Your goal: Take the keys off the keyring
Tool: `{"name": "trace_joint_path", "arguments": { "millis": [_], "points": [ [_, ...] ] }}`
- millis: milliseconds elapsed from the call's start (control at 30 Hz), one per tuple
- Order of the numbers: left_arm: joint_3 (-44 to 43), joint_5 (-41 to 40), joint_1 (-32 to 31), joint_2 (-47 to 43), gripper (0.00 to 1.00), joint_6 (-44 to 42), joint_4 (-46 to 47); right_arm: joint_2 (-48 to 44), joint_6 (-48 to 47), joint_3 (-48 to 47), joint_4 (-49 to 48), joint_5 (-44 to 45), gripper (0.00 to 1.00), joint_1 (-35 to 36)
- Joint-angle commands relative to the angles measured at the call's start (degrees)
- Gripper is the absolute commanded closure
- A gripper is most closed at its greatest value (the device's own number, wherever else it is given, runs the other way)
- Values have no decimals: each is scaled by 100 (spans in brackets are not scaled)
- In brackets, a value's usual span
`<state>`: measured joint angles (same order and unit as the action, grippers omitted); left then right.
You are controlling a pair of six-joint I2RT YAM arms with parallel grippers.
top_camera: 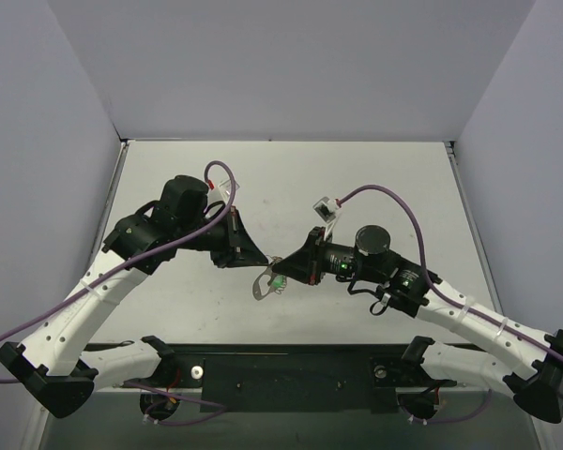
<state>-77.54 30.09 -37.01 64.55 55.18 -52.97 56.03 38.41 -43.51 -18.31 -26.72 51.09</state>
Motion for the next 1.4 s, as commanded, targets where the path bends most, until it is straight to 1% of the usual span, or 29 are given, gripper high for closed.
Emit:
{"name": "trace_joint_path", "arguments": {
  "millis": [0,200,367,600,833,1067,1367],
  "points": [
    [-33,-3,19,-145,100,-130,50,-101,-501,-413,590,123,100,15],
    [-130,32,28,-84,100,-227,-99,-14,-923,-755,1372,228,100,50],
    [-209,15,10,13,100,-393,-371,189,-1563,-1229,2487,395,100,191],
    [-200,-38,10,31,100,-508,-539,487,-2241,-1687,3595,492,100,279],
    [-200,-20,-86,92,100,-578,-679,777,-2672,-2038,4220,431,100,279],
    [-148,-29,-236,127,100,-622,-811,1199,-3348,-2565,5099,457,100,358],
    [-77,6,-544,268,100,-684,-943,1428,-3770,-2768,5267,747,100,489]
  ]
}}
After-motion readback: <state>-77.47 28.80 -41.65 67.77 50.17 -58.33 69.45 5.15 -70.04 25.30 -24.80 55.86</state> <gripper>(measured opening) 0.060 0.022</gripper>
